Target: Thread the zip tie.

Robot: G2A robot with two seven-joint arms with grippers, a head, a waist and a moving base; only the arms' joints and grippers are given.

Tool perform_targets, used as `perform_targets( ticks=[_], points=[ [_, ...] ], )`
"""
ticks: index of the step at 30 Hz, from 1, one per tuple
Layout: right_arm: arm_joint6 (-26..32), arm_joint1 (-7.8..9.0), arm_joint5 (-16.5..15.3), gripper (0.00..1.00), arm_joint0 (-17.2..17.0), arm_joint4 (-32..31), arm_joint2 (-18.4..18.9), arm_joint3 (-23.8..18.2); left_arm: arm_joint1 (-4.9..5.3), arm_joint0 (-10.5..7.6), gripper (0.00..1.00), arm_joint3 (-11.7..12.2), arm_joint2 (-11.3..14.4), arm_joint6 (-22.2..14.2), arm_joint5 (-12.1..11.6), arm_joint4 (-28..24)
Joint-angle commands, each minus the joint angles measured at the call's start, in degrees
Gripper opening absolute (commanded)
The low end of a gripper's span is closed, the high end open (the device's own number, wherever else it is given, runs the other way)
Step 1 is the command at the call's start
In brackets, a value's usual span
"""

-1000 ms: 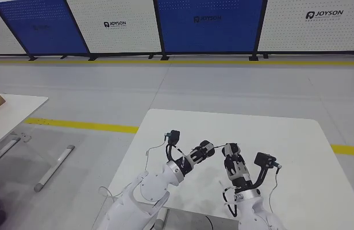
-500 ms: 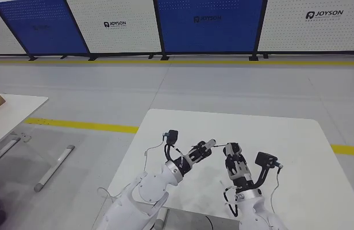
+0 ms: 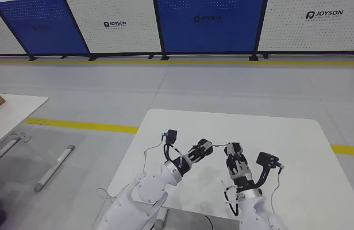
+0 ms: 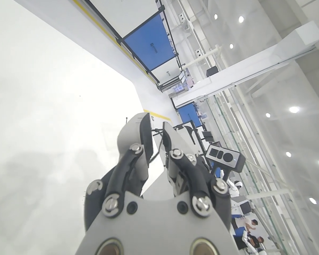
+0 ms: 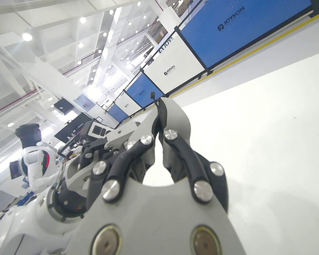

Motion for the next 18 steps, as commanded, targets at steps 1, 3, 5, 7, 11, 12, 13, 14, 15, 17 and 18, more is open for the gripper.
perform_targets(
  ticks=[1,3,5,7,11,12,13,14,15,17,18],
  points=[
    [0.04,-0.02,0.02,0.00,0.05,-0.05,-0.09,0.04,0.03,0.03,0.00,-0.04,-0.02,-0.19,-0.23,0.15],
    [0.07,-0.04,0.01,0.00,0.13,-0.12,-0.22,0.08,0.06,0.11,0.00,-0.05,-0.04,-0.36,-0.57,0.20],
    [0.13,-0.06,0.03,0.00,0.20,-0.20,-0.34,0.14,0.07,0.14,0.00,-0.08,-0.05,-0.53,-0.85,0.03],
    [0.36,-0.09,0.14,0.00,0.36,-0.41,-0.53,0.32,0.09,0.16,0.00,-0.12,-0.09,-0.78,-1.28,-0.19],
    [0.74,-0.15,0.37,0.00,0.77,-0.80,-0.91,0.84,0.16,0.22,0.00,-0.21,-0.21,-1.36,-1.83,-0.31],
    [0.80,-0.17,0.44,0.00,0.87,-0.81,-0.97,0.95,0.18,0.26,0.00,-0.22,-0.22,-1.46,-1.92,-0.31],
    [0.87,-0.20,0.50,0.00,0.98,-0.79,-1.04,1.06,0.20,0.29,0.00,-0.23,-0.22,-1.56,-1.96,-0.25],
    [0.89,-0.21,0.52,0.00,1.04,-0.77,-1.06,1.09,0.21,0.29,0.00,-0.22,-0.21,-1.59,-1.96,-0.19],
    [0.89,-0.22,0.51,0.00,1.07,-0.70,-1.07,1.10,0.22,0.27,0.00,-0.17,-0.20,-1.58,-1.89,-0.05],
    [0.61,-0.26,0.47,0.00,1.09,-0.19,-0.95,1.01,0.22,0.17,0.00,-0.02,-0.24,-1.16,-1.60,0.19],
    [0.54,-0.27,0.47,0.00,1.06,-0.01,-0.87,0.95,0.20,0.12,0.00,0.01,-0.26,-0.97,-1.51,0.14]
  ],
)
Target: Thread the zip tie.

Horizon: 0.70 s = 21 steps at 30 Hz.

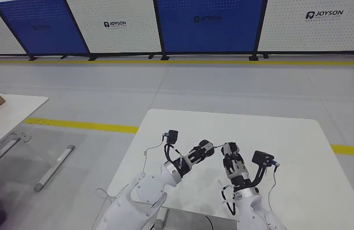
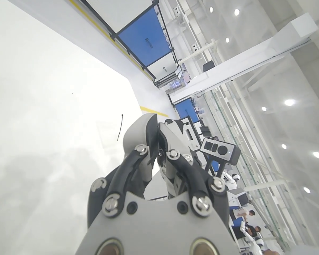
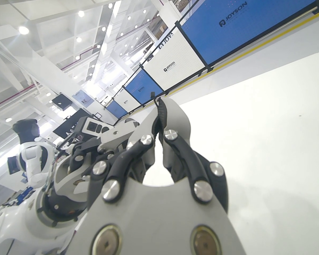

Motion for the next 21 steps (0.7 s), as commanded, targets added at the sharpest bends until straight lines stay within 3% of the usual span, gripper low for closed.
perform_targets(
  ticks=[1,2,4,13,14,15,16,17,21],
  points=[
    [-0.09,-0.01,-0.04,0.04,-0.05,0.26,0.15,-0.09,-0.03,-0.08,0.00,0.08,-0.05,0.42,0.23,-0.10],
    [-0.06,0.00,-0.06,0.25,-0.08,0.30,0.22,-0.13,-0.04,-0.12,0.00,0.07,-0.05,0.64,0.36,-0.16],
    [-0.03,0.01,-0.12,0.38,-0.13,0.24,0.29,-0.17,-0.05,-0.15,0.00,0.08,-0.02,0.85,0.56,-0.11],
    [-0.34,0.18,-2.22,0.48,-0.60,0.13,1.05,-0.32,-0.29,-0.71,0.00,0.61,0.21,3.00,1.70,-0.79],
    [-0.35,0.21,-2.38,0.53,-0.69,0.07,1.22,-0.36,-0.32,-0.74,0.00,0.62,0.23,3.23,1.75,-1.01],
    [-0.38,0.26,-2.61,0.67,-0.76,-0.19,1.42,-0.40,-0.37,-0.75,0.00,0.63,0.19,3.67,1.91,-1.39],
    [-0.45,0.34,-2.99,0.89,-0.91,-0.57,1.71,-0.43,-0.45,-0.80,0.00,0.59,0.11,4.43,2.24,-2.07],
    [-0.57,0.41,-3.30,1.00,-1.07,-0.85,2.02,-0.46,-0.52,-0.88,0.00,0.52,0.07,4.68,2.46,-2.93],
    [-0.97,0.54,-3.75,1.00,-1.52,-1.13,2.79,-0.52,-0.56,-0.92,0.00,0.44,0.03,4.58,2.54,-3.75]
  ],
)
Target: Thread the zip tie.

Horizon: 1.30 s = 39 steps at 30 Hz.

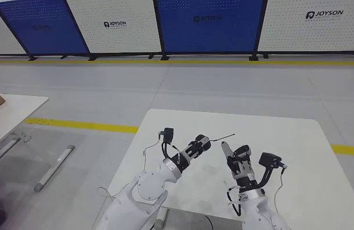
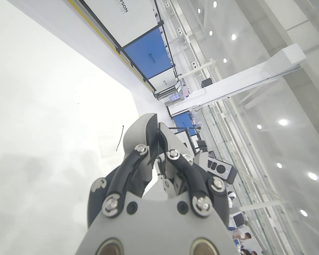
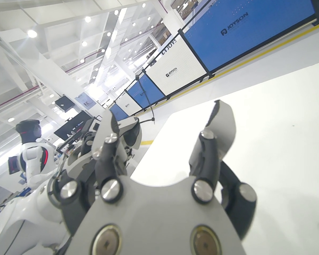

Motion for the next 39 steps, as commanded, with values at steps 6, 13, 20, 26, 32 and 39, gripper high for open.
perform_targets(
  ticks=[6,13,20,26,32,39],
  points=[
    [0.02,-0.01,0.03,1.00,0.02,0.03,-0.03,0.00,0.01,0.01,0.00,0.01,0.00,-0.03,-0.02,0.20],
    [0.80,0.34,-1.49,1.00,2.51,-0.16,3.65,2.28,-0.23,-0.02,0.00,0.22,0.29,1.79,0.32,-0.61],
    [9.08,1.57,-5.44,1.00,5.14,-12.03,5.44,5.09,-0.24,0.40,0.00,-0.33,-0.10,2.21,0.80,-0.85],
    [9.08,1.57,-5.44,1.00,5.14,-12.03,5.44,5.09,-0.24,0.40,0.00,-0.33,-0.10,2.21,0.80,-0.85],
    [9.46,1.66,-3.05,1.00,6.63,-18.56,4.71,7.52,-0.32,0.27,0.00,-0.16,0.19,2.10,0.63,-0.87],
    [12.98,1.95,-3.60,1.00,7.83,-25.45,3.31,9.11,-0.36,0.34,0.00,-0.68,0.08,2.19,0.82,-1.21]
  ],
)
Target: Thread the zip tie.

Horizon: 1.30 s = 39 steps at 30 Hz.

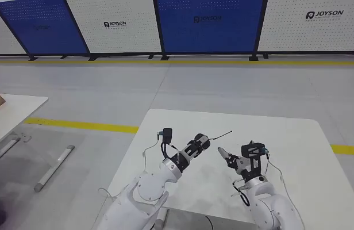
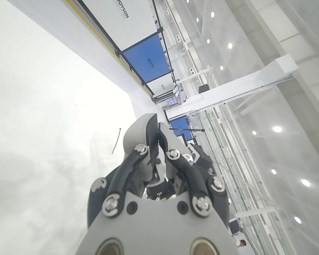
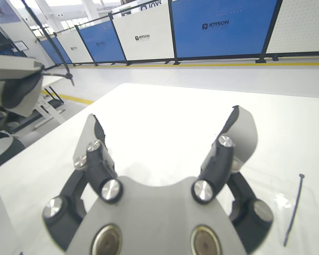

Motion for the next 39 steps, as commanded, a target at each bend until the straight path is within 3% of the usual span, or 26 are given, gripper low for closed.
perform_targets(
  ticks=[1,11,13,14,20,28,39],
  points=[
    [-0.10,-0.01,0.02,1.00,-0.03,0.28,0.03,-0.03,0.00,0.00,0.00,0.01,0.00,0.00,-0.01,0.01],
    [3.69,-0.15,-1.58,0.98,0.34,7.00,-0.06,-0.33,-0.08,0.00,0.00,0.32,0.50,0.21,-0.68,0.94],
    [3.85,-0.15,-1.61,0.52,0.36,7.15,-0.28,-0.43,-0.08,0.05,0.00,0.27,0.47,0.31,-0.82,1.12],
    [3.85,-0.15,-1.66,0.48,0.36,7.12,-0.46,-0.53,-0.08,0.13,0.00,0.22,0.48,0.38,-0.89,1.26],
    [3.10,-0.07,-2.80,0.43,-0.05,7.31,-0.96,-1.34,-0.10,0.52,0.00,0.01,0.81,0.64,-0.99,2.33],
    [3.61,0.23,-5.47,0.44,-0.63,8.41,-0.98,-1.87,-0.26,0.38,0.00,0.18,2.17,1.33,-0.70,4.64],
    [2.76,0.53,-6.08,0.36,-1.29,8.66,-0.83,-2.18,-0.57,0.09,0.00,0.90,4.04,2.17,-0.39,6.98]
  ],
)
